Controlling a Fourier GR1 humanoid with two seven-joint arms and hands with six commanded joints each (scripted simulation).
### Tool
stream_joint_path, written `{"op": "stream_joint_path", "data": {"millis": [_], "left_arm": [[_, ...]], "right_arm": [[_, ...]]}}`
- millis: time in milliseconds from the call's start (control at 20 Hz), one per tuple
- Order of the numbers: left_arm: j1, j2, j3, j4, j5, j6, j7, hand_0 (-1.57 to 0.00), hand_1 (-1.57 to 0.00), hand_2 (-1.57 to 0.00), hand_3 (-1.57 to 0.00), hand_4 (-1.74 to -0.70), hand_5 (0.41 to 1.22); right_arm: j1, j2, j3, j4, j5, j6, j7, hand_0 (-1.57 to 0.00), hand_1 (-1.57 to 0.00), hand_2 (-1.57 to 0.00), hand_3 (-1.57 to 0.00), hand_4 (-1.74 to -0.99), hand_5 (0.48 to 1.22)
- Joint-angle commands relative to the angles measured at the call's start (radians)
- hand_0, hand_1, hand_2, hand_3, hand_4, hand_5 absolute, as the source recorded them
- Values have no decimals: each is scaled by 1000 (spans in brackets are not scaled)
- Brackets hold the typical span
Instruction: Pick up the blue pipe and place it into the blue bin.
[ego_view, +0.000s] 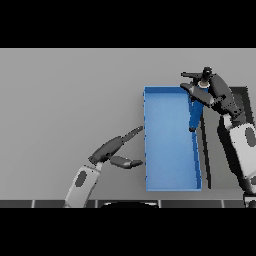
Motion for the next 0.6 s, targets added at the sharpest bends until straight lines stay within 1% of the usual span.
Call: {"op": "stream_joint_path", "data": {"millis": [0,50,150,200,250,300,350,400,450,500,550], "left_arm": [[0,-1,2,6,1,1,3,1,1,1,1,-879,425],[4,-1,0,6,0,0,1,1,1,1,1,-880,427],[3,2,0,-9,9,-9,11,1,1,1,1,-882,427],[5,3,-2,-11,10,-11,10,1,1,1,1,-884,425],[5,3,-3,-3,7,-11,6,1,1,1,1,-887,423],[14,3,-8,-5,4,-8,-1,1,1,1,1,-888,422],[4,-3,-8,-10,1,-3,9,1,1,1,1,-887,420],[1,-12,-14,-11,-3,3,15,1,1,1,1,-886,420],[10,-4,-14,-22,-1,-1,10,1,1,1,1,-885,420],[2,3,-4,-8,-1,-2,11,1,1,1,1,-883,421],[8,8,-5,-7,-3,-4,5,1,1,1,1,-883,421]], "right_arm": [[32,1,8,-29,7,-38,9,-1571,-1571,-1571,-1571,-1741,1221],[65,-14,10,-56,6,-61,25,-1571,-1571,-1571,-1571,-1741,1221],[114,-30,41,-89,31,-121,80,-1571,-1571,-1571,-1571,-1741,1221],[137,-44,51,-88,52,-144,98,-1571,-1571,-1571,-1571,-1741,1221],[159,-40,74,-100,67,-182,118,-1571,-1571,-1571,-1508,-1741,1221],[175,-40,92,-109,77,-218,131,-1571,-1571,-1571,-1521,-1741,1221],[187,-44,110,-106,91,-239,131,-1571,-1571,-1571,-1255,-1741,1221],[194,-61,148,-89,104,-254,131,-1571,-1571,-1571,-1127,-1741,1221],[198,-74,184,-67,113,-278,131,-1571,-1571,-1571,-1024,-1741,1221],[203,-95,219,-56,101,-302,131,-1571,-1571,-1571,-908,-1741,1221],[189,-125,254,-40,80,-334,127,-1571,-1548,-1571,-847,-1741,1221]]}}
